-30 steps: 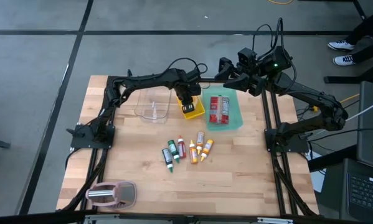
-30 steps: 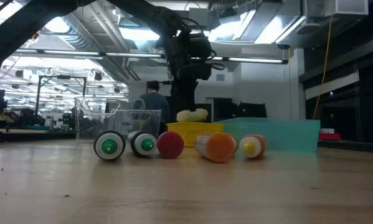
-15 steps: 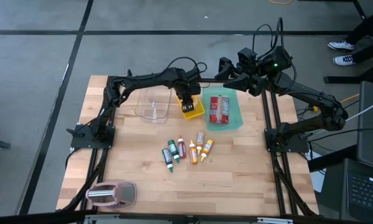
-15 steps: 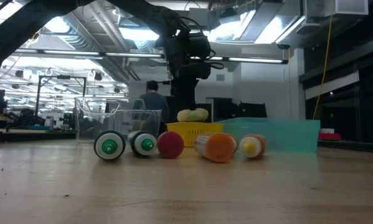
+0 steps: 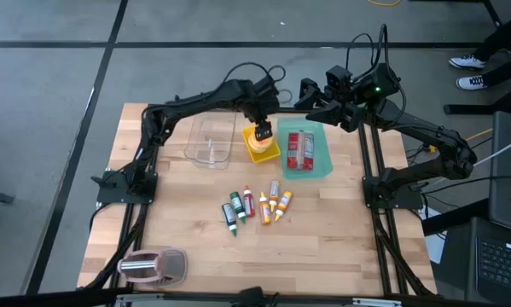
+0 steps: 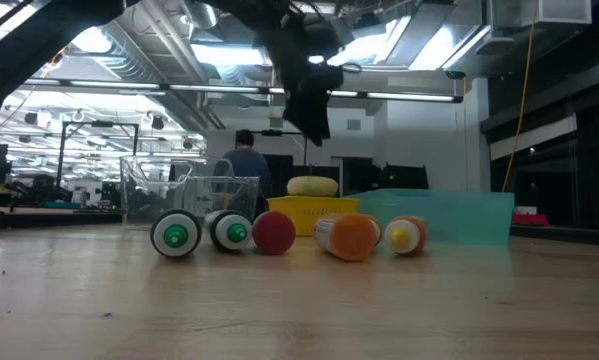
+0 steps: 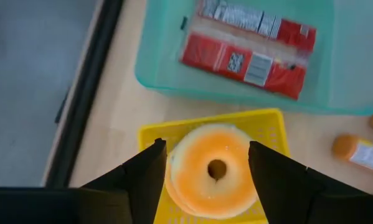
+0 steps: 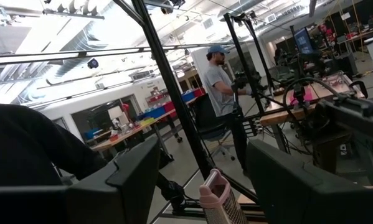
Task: Pick & Place Food Item
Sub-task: Put the left green food coloring bottle into the transparent bin
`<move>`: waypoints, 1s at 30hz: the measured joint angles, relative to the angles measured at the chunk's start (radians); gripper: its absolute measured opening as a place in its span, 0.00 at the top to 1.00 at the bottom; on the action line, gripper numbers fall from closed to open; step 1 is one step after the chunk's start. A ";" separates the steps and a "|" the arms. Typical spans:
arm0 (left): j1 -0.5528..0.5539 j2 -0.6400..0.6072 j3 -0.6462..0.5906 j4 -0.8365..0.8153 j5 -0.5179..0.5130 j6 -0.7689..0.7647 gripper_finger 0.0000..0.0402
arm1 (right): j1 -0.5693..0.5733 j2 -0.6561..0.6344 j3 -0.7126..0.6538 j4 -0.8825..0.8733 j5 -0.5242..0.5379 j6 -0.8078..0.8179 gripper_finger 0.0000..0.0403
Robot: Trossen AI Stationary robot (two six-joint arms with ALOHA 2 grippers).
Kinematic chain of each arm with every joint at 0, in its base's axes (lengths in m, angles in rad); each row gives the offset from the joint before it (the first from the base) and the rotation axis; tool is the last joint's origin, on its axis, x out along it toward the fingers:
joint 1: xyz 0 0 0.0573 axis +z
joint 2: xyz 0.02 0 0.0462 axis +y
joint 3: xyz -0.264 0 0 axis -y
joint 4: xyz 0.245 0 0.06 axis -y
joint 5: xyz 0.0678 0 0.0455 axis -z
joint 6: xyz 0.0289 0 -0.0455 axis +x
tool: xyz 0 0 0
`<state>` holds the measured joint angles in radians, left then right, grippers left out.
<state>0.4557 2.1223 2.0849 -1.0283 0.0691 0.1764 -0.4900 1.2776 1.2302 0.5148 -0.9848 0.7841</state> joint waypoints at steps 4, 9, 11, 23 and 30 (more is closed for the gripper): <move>0.001 0.000 0.103 -0.117 -0.045 -0.130 0.46 | 0.000 0.000 0.000 0.000 0.000 0.002 0.41; -0.023 -0.018 0.174 -0.269 -0.058 -0.419 0.48 | 0.000 0.000 0.000 0.000 0.000 -0.006 0.41; -0.061 -0.031 0.174 -0.290 -0.099 -0.504 0.49 | -0.003 0.000 0.000 0.000 0.001 -0.020 0.41; -0.370 -0.034 0.171 -0.173 -0.486 -0.984 0.50 | -0.063 -0.024 0.000 0.017 -0.081 -0.028 0.41; -0.519 -0.034 0.147 -0.226 -0.661 -1.370 0.50 | -0.070 -0.075 0.000 0.018 -0.150 0.016 0.41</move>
<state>-0.0630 2.0881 2.2316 -1.2546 -0.5919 -1.1933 -0.5602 1.2025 1.2301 0.5326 -1.1344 0.8004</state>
